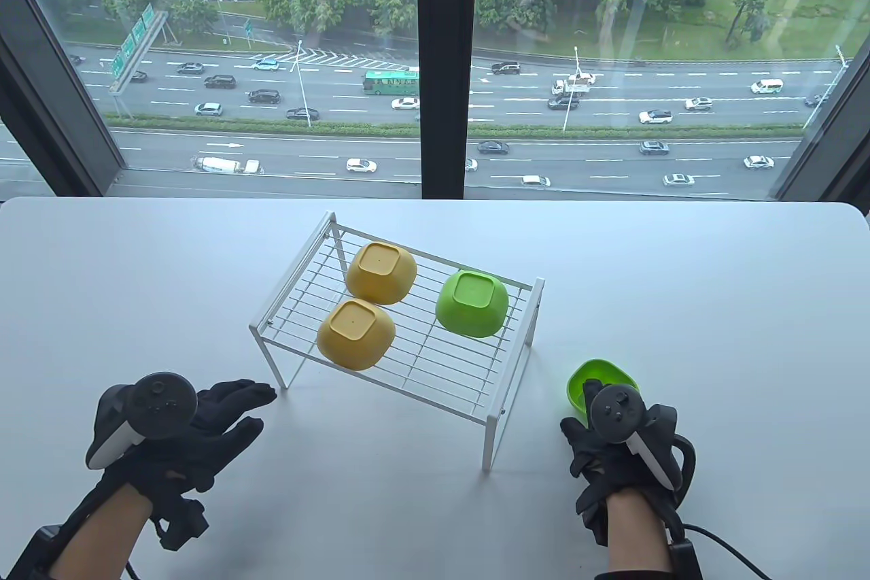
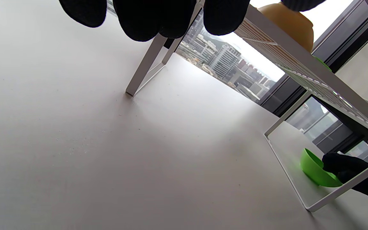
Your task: Flip small dish upside down onto kitchen shelf
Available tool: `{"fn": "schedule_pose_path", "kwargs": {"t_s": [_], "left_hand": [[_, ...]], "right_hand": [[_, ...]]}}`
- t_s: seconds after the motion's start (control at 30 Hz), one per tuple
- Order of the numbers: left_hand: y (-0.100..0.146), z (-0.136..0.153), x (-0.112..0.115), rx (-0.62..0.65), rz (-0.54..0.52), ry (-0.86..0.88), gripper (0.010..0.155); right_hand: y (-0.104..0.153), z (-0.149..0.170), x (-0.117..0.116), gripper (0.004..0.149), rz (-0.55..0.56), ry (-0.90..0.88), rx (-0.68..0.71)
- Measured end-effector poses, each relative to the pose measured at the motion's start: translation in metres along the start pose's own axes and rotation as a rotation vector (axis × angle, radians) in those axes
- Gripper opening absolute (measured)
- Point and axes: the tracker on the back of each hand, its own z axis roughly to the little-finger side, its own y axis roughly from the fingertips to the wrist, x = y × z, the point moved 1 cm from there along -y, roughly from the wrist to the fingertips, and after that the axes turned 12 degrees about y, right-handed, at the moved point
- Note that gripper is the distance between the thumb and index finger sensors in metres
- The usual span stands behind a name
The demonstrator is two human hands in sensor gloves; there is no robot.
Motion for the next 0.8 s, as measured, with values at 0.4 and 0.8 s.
{"fn": "schedule_pose_path", "kwargs": {"t_s": [0.4,0.8], "left_hand": [[-0.001,0.001,0.001,-0.001,0.011,0.008,0.068],[-0.002,0.002,0.003,0.006,0.018,0.023,0.068]], "right_hand": [[-0.009,-0.012,-0.014,0.068,-0.036,0.238,-0.054],[-0.008,-0.025,-0.006,0.050,0.111,0.389,-0.033]]}}
